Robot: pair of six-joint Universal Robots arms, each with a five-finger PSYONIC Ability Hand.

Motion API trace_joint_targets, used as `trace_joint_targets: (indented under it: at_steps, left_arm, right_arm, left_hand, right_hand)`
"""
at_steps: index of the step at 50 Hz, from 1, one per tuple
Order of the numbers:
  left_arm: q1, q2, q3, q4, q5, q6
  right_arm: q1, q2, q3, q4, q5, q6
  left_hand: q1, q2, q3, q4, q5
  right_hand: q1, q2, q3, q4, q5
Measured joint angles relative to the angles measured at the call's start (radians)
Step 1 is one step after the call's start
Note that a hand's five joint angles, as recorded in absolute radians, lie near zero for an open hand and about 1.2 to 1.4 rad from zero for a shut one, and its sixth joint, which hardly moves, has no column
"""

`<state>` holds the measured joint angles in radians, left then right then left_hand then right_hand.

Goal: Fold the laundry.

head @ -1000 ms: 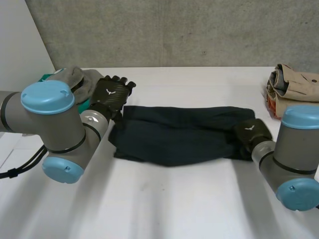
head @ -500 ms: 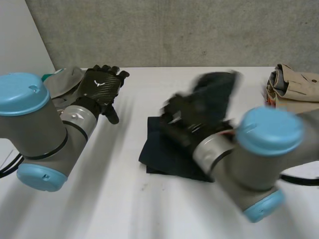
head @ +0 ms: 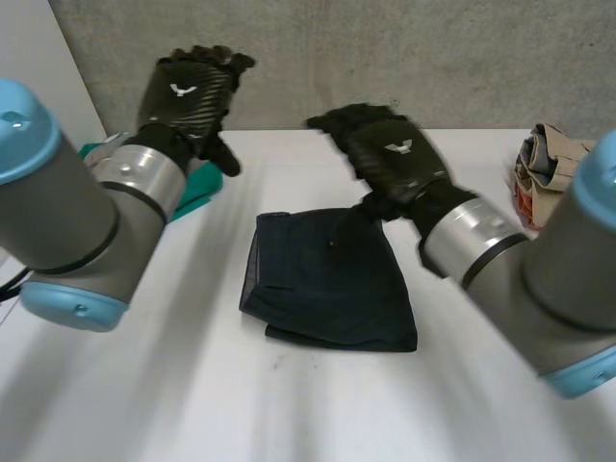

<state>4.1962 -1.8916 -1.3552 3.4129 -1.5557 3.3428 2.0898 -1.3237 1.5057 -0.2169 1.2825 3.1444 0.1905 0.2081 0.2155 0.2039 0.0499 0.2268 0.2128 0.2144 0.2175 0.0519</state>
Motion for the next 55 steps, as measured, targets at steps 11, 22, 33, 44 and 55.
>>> trace_joint_targets:
  at_steps: [11,22,33,44,55]
  left_arm:
    - [-0.125,-0.299,0.154,-0.171,-0.019,-0.027]
    - [-0.127,-0.443,0.154,-0.271,-0.107,0.056]
    - [-0.125,-0.362,0.148,-0.271,-0.091,0.166]
    - [-0.115,-0.149,0.233,-0.270,0.245,0.083]
    - [-0.039,-0.139,0.319,-0.419,0.641,-0.113]
  right_arm:
    - [-0.075,0.268,-0.220,0.294,0.053,-0.081]
    - [-0.070,0.486,-0.304,0.333,0.068,-0.179]
    - [-0.068,0.401,-0.249,0.294,0.210,-0.350]
    - [0.050,0.107,0.084,0.064,0.318,-0.351]
    - [0.170,0.193,0.292,-0.175,0.341,-0.334]
  left_hand:
    - [0.000,0.000,0.000,0.000,0.000]
    - [0.000,0.000,0.000,0.000,0.000]
    - [0.000,0.000,-0.007,0.000,0.000]
    - [0.003,0.003,-0.004,0.006,0.003]
    - [0.003,0.004,-0.004,0.005,0.000]
  right_hand:
    - [0.000,0.000,0.000,0.000,0.000]
    - [0.000,-0.014,0.000,0.000,0.000]
    - [-0.009,-0.017,0.000,0.000,0.000]
    - [-0.009,-0.019,0.000,0.000,0.000]
    - [-0.009,-0.019,0.000,0.000,-0.004]
